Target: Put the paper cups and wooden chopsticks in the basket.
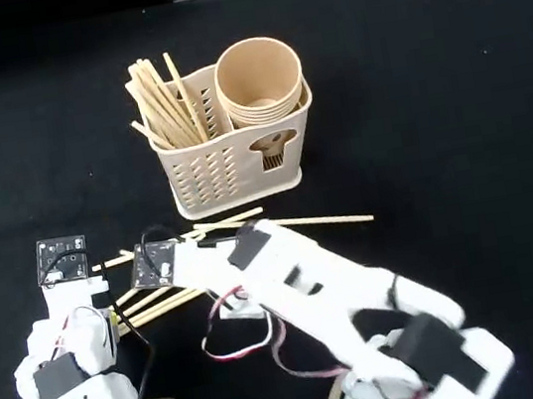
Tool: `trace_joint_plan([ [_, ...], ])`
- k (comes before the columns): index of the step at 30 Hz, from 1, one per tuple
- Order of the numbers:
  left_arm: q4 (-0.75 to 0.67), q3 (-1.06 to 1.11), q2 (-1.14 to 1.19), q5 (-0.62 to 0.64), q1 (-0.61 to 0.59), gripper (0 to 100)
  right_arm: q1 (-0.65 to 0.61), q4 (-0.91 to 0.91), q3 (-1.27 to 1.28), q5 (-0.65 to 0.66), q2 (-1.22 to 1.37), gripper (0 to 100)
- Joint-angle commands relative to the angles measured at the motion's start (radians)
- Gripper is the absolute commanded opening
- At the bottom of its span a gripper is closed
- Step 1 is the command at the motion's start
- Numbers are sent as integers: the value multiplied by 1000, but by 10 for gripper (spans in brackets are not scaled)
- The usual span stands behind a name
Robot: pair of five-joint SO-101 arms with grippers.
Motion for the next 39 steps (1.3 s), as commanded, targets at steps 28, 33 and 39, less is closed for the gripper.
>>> trace_joint_plan([
  [28, -17, -4, 2, 2, 1, 170, 233, 137, 157, 192, -263, 12],
  [33, -17, -4, 2, 2, 1, 170, 454, 132, 173, 318, -294, 12],
  [39, -17, -4, 2, 2, 1, 170, 516, 163, 170, 364, -300, 25],
])
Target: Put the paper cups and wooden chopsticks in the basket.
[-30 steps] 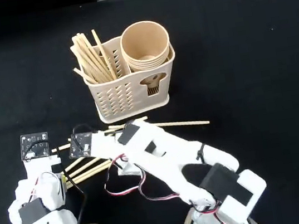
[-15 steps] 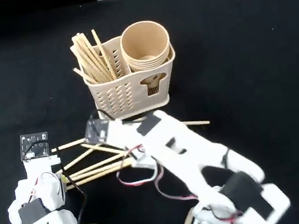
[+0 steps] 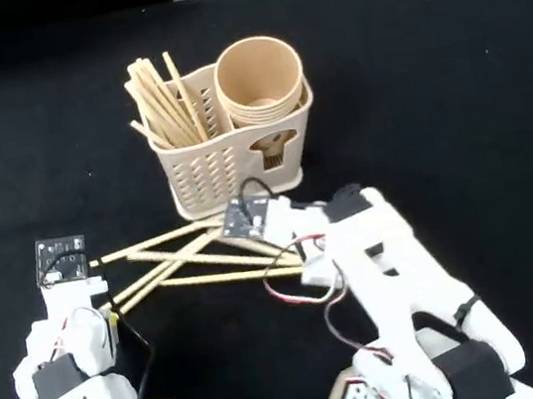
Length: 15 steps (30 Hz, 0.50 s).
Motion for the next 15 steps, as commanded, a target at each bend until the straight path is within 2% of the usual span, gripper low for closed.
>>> trace_joint_plan([
  [1, -17, -4, 2, 2, 1, 170, -5, 43, -5, 15, -38, 47],
  [6, -17, -4, 2, 2, 1, 170, -132, 68, -13, -58, -39, 182],
  [11, -17, -4, 2, 2, 1, 170, -284, 64, -58, -170, -36, 194],
  [15, -17, -4, 2, 2, 1, 170, -338, 40, -96, -229, -30, 195],
])
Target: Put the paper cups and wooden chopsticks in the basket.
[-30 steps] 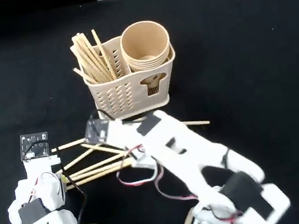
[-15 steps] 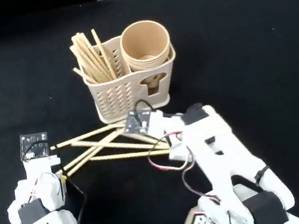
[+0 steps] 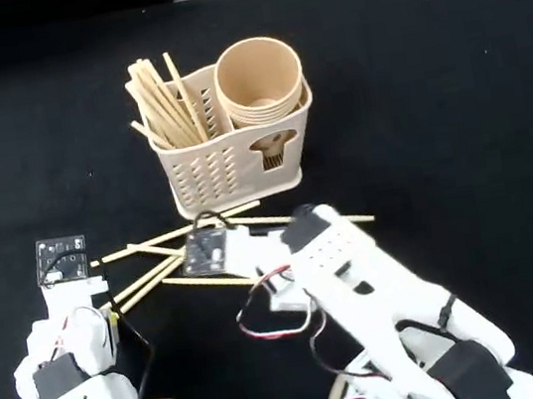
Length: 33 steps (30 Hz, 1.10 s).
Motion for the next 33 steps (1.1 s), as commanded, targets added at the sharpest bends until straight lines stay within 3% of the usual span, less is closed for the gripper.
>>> trace_joint_plan([
  [1, -17, -4, 2, 2, 1, 170, -41, -38, -61, -49, -30, 195],
  [5, -15, -4, 2, 2, 1, 170, -40, -92, -53, -60, 16, 211],
  [9, -15, -4, 2, 2, 1, 170, -11, -178, -96, -192, 111, 290],
  [28, -15, -4, 2, 2, 1, 170, 35, -282, -140, -196, 311, 266],
  [33, -15, -4, 2, 2, 1, 170, 11, -270, -116, -196, 291, 123],
])
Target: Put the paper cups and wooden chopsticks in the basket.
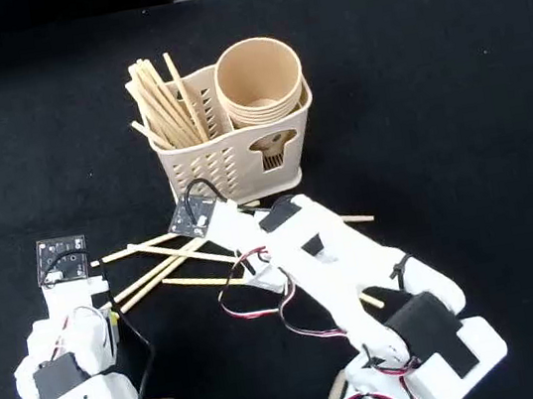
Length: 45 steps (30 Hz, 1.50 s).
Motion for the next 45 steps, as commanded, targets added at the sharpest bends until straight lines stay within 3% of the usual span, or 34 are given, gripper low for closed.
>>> trace_joint_plan([
  [1, -15, -4, 2, 2, 1, 170, -25, 6, -15, -5, -21, 87],
  [4, -15, -4, 2, 2, 1, 170, -40, 6, -12, -11, -30, 10],
  [19, -17, -4, 2, 2, 1, 170, -80, -11, -42, -14, -117, 12],
  [23, -17, -4, 2, 2, 1, 170, -117, -2, -73, -83, -179, 12],
  [30, -17, -4, 2, 2, 1, 170, -173, 127, -71, -97, -341, 12],
  [37, -18, -4, 2, 3, 1, 170, -164, 242, -113, -97, -613, 12],
  [45, -18, -4, 2, 3, 1, 170, -64, 258, -182, -106, -792, 12],
])
